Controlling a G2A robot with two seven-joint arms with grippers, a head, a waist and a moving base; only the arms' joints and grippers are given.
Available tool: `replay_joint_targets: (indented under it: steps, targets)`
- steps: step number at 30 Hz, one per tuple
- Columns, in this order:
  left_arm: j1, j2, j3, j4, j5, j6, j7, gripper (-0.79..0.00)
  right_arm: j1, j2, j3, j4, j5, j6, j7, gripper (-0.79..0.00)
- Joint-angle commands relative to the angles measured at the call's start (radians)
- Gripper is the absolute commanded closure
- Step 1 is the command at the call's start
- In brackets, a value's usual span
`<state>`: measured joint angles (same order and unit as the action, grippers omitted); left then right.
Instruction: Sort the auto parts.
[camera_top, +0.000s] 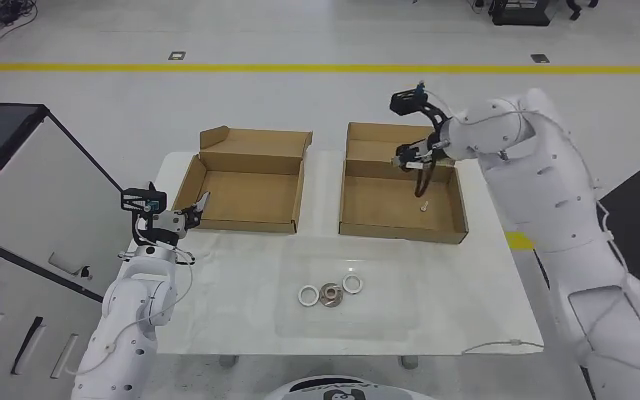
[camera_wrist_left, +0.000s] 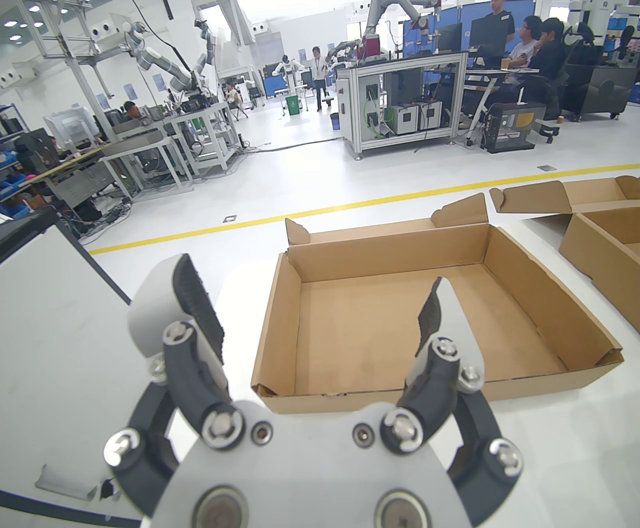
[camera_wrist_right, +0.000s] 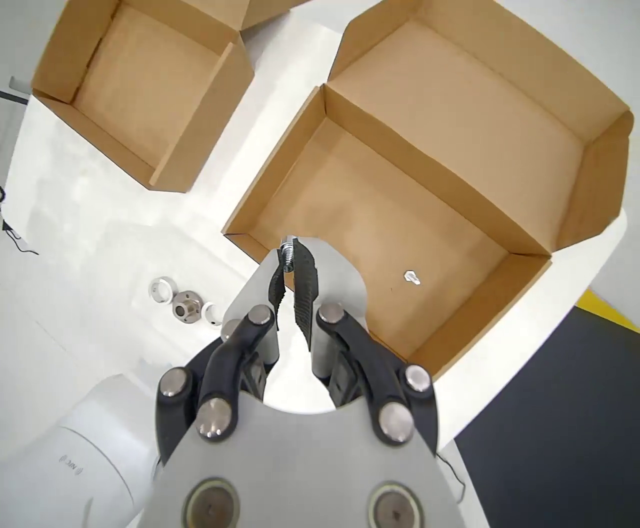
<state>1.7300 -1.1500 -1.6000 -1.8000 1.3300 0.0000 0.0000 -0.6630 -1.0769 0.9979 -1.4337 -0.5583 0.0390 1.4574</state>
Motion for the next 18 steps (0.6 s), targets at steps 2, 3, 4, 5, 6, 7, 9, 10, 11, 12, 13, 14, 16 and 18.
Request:
replay_joint_targets:
  steps: [2,3,4,5,6,7,9,10,11,12,13,14,16,18]
  targets:
    - [0.0,0.0,0.0,0.0,0.0,0.0,0.0,-0.785,0.016,-0.011,-0.053,0.052,-0.022,-0.008,-0.005,0.0]
    - [0.0,0.0,0.0,0.0,0.0,0.0,0.0,-0.785,0.021,-0.015,-0.069,0.071,-0.023,-0.009,-0.007,0.0]
    - [0.0,0.0,0.0,0.0,0.0,0.0,0.0,-0.785,0.027,-0.02,-0.088,0.089,-0.034,-0.013,-0.008,0.0]
    - [0.0,0.0,0.0,0.0,0.0,0.0,0.0,-0.785,0.031,-0.024,-0.106,0.107,-0.038,-0.016,-0.011,0.0]
    - [0.0,0.0,0.0,0.0,0.0,0.0,0.0,-0.785,0.036,-0.029,-0.121,0.127,-0.04,-0.017,-0.013,0.0]
    - [0.0,0.0,0.0,0.0,0.0,0.0,0.0,-0.785,0.042,-0.034,-0.139,0.146,-0.055,-0.019,-0.016,0.0]
    - [0.0,0.0,0.0,0.0,0.0,0.0,0.0,-0.785,0.053,-0.043,-0.17,0.182,-0.071,-0.025,-0.024,0.0]
    - [0.0,0.0,0.0,0.0,0.0,0.0,0.0,-0.785,0.059,-0.048,-0.184,0.2,-0.077,-0.027,-0.029,0.0]
    - [0.0,0.0,0.0,0.0,0.0,0.0,0.0,-0.785,0.065,-0.053,-0.199,0.218,-0.089,-0.031,-0.034,0.0]
    - [0.0,0.0,0.0,0.0,0.0,0.0,0.0,-0.785,0.07,-0.058,-0.211,0.235,-0.092,-0.032,-0.041,0.0]
    - [0.0,0.0,0.0,0.0,0.0,0.0,0.0,-0.785,0.076,-0.064,-0.222,0.251,-0.093,-0.033,-0.046,0.0]
    - [0.0,0.0,0.0,0.0,0.0,0.0,0.0,-0.785,0.08,-0.069,-0.234,0.267,-0.098,-0.034,-0.052,0.0]
    - [0.0,0.0,0.0,0.0,0.0,0.0,0.0,-0.785,0.089,-0.079,-0.252,0.297,-0.098,-0.036,-0.067,0.0]
    - [0.0,0.0,0.0,0.0,0.0,0.0,0.0,-0.785,0.097,-0.089,-0.268,0.322,-0.095,-0.038,-0.08,0.0]
